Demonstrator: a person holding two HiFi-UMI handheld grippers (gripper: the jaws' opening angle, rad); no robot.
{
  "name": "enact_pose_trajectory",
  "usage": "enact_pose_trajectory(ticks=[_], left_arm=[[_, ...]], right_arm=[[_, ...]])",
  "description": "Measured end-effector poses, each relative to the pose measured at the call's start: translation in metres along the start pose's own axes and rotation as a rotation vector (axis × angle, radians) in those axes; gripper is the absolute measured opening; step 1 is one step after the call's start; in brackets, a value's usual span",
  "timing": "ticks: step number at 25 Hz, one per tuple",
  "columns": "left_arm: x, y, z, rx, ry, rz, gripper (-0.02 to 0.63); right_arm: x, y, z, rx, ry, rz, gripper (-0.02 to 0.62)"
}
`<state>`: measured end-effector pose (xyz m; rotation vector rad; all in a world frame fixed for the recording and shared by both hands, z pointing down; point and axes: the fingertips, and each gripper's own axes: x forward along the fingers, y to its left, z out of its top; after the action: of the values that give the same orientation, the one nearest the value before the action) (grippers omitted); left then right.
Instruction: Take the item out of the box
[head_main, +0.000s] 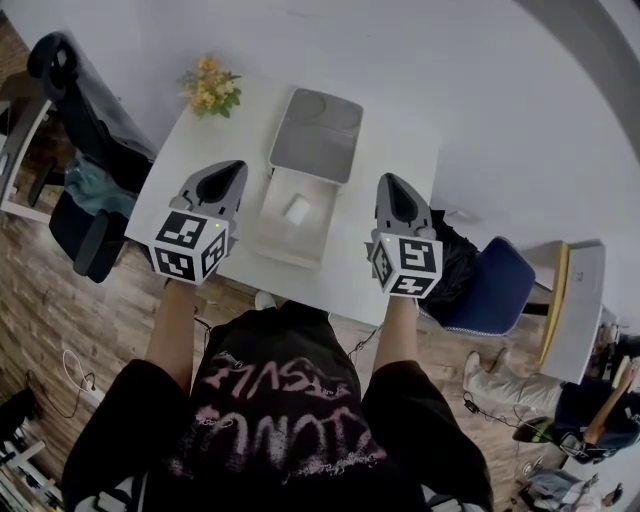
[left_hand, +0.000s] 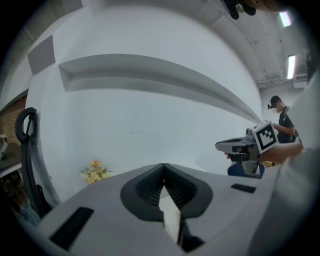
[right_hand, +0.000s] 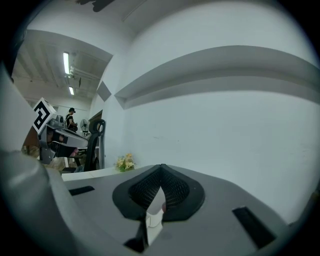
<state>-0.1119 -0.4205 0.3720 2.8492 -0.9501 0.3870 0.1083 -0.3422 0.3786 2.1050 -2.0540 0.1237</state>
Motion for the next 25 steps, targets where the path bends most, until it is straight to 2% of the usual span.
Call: enact_pose_trajectory(ticks=[11, 17, 25], left_arm=[[0.017, -0.009, -0.005, -0.003, 0.026, -0.020, 0.002], [0.022, -0.013, -0.003, -0.006, 0.035, 0.012, 0.002], [0.030, -0.021, -0.008, -0.002, 0.060, 0.056, 0.002]], right_arm=[[0.004, -0.010, -0.008, 0.016, 0.016, -0.008, 0.009], [0.007, -0.026, -0.007, 0.033, 0.010, 0.005, 0.009], [0.006, -0.032, -0.027, 0.042, 0.043, 0.049, 0.009]])
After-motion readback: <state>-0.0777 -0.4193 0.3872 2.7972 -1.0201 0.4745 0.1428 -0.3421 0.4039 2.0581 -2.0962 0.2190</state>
